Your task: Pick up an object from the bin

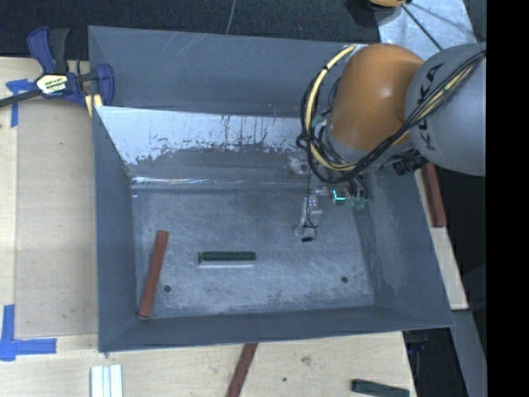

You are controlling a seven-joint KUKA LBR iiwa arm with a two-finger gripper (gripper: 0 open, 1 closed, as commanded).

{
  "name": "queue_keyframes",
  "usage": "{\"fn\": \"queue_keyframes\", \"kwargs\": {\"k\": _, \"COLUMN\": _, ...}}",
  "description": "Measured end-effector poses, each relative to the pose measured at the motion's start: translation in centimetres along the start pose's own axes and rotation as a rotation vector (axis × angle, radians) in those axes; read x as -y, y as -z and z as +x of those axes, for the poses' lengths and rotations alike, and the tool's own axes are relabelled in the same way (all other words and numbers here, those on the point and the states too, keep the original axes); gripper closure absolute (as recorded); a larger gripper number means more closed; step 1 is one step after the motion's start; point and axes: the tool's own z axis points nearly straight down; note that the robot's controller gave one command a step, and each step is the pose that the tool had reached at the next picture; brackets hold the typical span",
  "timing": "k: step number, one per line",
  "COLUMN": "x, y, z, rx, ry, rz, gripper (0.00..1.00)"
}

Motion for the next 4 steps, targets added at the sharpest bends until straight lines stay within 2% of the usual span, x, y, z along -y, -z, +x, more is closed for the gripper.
{"fn": "queue_keyframes", "kwargs": {"k": 1, "x": 0.0, "y": 0.5, "z": -0.2, "rx": 0.008, "ry": 0.000, "rz": 0.000, "gripper": 0.00}}
{"fn": "queue_keyframes", "kwargs": {"k": 2, "x": -4.6, "y": -3.5, "z": 2.4, "rx": 0.012, "ry": 0.043, "rz": 0.001, "gripper": 0.00}}
{"fn": "queue_keyframes", "kwargs": {"k": 3, "x": -7.4, "y": -4.8, "z": 2.4, "rx": 0.002, "ry": 0.156, "rz": -0.001, "gripper": 0.00}}
{"fn": "queue_keyframes", "kwargs": {"k": 4, "x": -9.4, "y": -5.8, "z": 2.1, "rx": 0.007, "ry": 0.252, "rz": 0.001, "gripper": 0.00}}
